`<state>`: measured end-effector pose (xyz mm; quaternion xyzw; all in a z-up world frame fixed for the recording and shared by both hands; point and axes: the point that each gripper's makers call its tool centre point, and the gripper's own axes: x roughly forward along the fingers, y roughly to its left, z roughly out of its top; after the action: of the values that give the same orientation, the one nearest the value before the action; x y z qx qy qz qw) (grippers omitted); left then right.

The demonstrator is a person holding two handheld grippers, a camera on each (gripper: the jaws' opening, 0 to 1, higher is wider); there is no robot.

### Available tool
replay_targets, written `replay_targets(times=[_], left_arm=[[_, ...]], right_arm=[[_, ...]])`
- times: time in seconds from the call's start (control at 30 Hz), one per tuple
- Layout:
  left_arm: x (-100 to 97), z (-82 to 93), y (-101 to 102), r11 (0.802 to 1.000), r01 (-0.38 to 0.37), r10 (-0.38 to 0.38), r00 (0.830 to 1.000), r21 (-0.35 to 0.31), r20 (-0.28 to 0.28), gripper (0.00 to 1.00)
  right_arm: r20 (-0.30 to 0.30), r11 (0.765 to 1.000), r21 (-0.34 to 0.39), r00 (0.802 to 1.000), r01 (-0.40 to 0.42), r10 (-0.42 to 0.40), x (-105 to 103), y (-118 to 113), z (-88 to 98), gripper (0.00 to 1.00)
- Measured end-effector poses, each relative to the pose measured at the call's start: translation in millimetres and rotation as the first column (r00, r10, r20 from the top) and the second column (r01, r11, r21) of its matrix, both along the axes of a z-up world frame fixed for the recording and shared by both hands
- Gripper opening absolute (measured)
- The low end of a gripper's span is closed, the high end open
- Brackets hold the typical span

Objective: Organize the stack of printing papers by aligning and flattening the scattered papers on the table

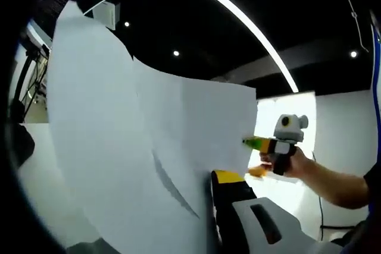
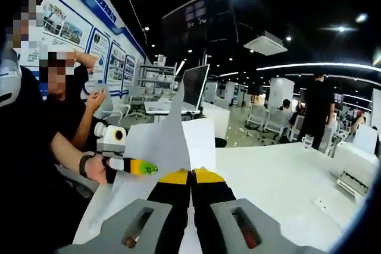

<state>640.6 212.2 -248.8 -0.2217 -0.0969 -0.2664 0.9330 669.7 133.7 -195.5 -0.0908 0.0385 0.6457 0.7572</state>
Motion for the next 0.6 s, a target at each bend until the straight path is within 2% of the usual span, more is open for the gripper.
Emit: replay_targets(times=[0.27,0.43,0.6], left_arm=[[-0.3,0.6,1,1.0,0.001,-0.001,1.0,-0.003,0.001,0.14],[-0.3,0.7,1,1.0,0.001,-0.001,1.0,-0.001,0.002,0.14],[-0.3,0.7,1,1.0,0.0,0.0,1.0,-0.001,0.001,0.14]], right_arm=[[-0.072,0.999,0.04,0.997,-0.006,0.009,3,14,-3.7,0.0],[-0.075,0.999,0.03,0.997,-0.017,0.019,0,23,-7.9,0.0],[-0.053,1.0,0.0,0.998,-0.024,0.024,-1,29,-12.3,0.0]])
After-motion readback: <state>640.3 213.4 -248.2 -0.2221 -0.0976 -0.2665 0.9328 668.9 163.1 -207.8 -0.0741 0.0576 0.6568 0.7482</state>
